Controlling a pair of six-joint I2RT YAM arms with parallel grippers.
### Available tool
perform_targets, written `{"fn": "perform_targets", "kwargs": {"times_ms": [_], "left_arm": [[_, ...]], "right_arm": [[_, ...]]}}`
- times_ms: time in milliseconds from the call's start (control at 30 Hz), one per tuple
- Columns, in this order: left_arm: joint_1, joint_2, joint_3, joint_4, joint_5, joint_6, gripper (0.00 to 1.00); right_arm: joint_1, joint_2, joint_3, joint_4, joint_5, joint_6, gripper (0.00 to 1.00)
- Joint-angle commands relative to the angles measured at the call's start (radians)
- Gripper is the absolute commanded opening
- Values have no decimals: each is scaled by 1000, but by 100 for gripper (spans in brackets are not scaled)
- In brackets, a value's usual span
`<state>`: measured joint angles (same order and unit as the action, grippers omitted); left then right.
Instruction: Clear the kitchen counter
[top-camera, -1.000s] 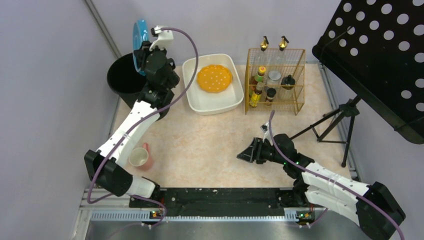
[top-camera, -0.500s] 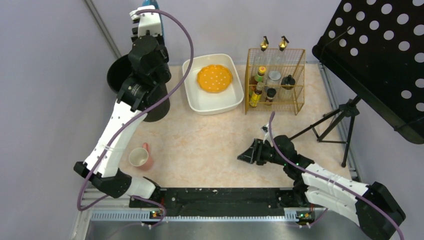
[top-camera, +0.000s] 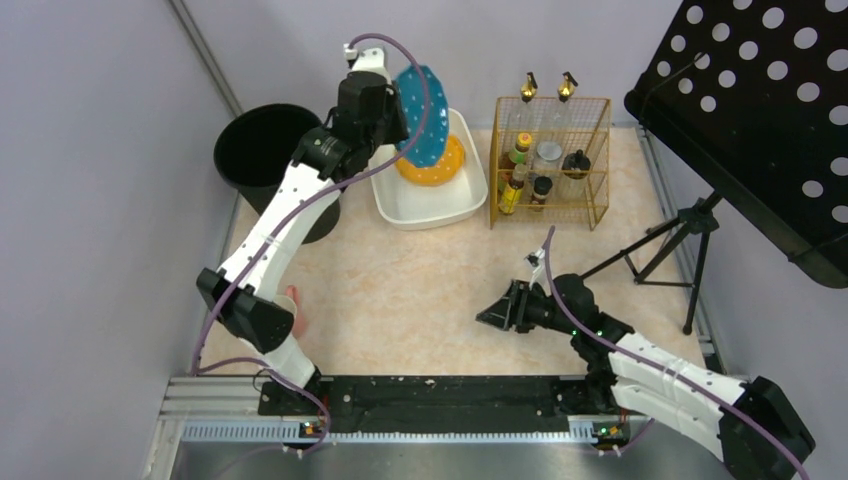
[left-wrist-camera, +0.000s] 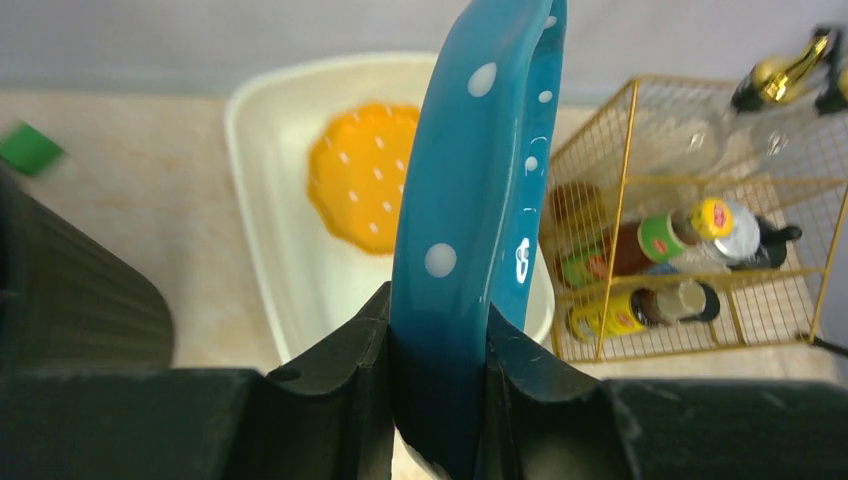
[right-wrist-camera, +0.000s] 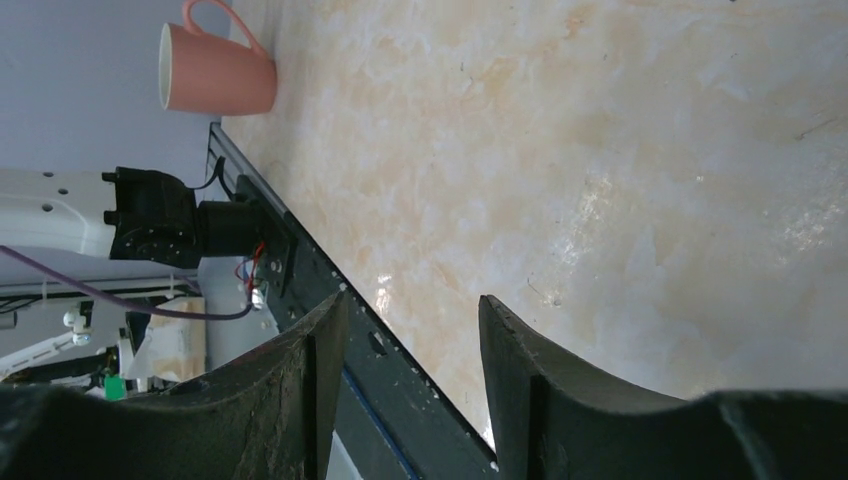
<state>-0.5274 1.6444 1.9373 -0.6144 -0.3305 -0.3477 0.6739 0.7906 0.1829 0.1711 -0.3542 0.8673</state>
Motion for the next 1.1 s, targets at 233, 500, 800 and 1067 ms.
{"fn": "perform_targets", "kwargs": {"times_ms": [233,500,800,1067], "left_arm": [[156,88,-98,277,308,-287,0],[178,228,-123,359,417,-374,0],[211,363,-128,455,448,-460,0],[240,437,-145,538,439,-537,0]], "right_arm": [[4,-134,-32,-62,-19,-2,50],[4,-143,-37,-69,-29,-13,50],[4,-148,-46,-79,-38,-16,50],[4,-147,-51,-80,-37,-28,50]]}}
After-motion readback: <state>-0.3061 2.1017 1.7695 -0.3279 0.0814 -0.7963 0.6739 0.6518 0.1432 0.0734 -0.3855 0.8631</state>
